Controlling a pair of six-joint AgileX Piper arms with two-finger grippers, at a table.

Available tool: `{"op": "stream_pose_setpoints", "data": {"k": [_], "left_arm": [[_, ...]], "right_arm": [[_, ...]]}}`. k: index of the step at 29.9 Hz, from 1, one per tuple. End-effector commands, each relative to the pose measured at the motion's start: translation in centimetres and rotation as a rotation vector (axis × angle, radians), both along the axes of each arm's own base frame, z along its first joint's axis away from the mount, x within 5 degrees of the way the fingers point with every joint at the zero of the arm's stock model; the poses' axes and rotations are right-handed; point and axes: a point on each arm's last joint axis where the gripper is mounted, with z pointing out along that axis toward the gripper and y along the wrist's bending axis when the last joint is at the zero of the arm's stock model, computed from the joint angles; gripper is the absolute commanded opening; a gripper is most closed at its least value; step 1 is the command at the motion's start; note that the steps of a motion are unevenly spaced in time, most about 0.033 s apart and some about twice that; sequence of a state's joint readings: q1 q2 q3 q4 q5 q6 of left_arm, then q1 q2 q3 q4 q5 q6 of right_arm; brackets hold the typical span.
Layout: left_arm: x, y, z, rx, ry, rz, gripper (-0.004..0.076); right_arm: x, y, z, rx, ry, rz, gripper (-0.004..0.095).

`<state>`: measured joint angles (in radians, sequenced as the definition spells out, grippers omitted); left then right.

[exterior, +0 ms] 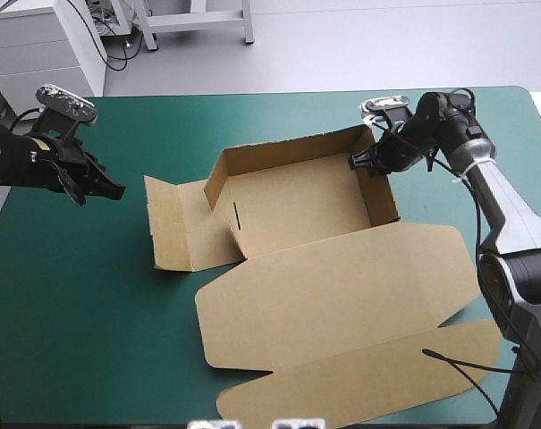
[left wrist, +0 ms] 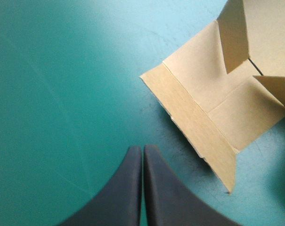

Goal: Fold the box

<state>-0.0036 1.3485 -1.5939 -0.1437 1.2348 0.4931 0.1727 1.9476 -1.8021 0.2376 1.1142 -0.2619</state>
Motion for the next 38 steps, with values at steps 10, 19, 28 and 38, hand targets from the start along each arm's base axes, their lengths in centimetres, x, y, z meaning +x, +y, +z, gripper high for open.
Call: {"op": "stream_pose_setpoints", "data": {"k": [10, 19, 28, 38], "left_arm": [[-0.8, -0.1, 1.8, -0.021, -0.100, 0.002, -0.0008], [-0.8, -0.1, 1.8, -0.025, -0.100, 0.000, -0.0008], [-0.8, -0.1, 1.7, -0.025, -0.095, 0.000, -0.0008], [-0.8, -0.2, 1.7, -0.025, -0.091, -0.001, -0.0008]], "right_arm": [[-1.9, -0.2, 7.7, 0.026, -0.116, 0.013, 0.0675], [-4.4, -0.9, 11.6, 0.020, -0.220, 0.011, 0.0675], [-2.8, -0.6, 8.9, 0.005, -0.148, 0.012, 0.0675], [0.3, 0.3, 1.2, -0.024, 0.051, 0.015, 0.0675]]}}
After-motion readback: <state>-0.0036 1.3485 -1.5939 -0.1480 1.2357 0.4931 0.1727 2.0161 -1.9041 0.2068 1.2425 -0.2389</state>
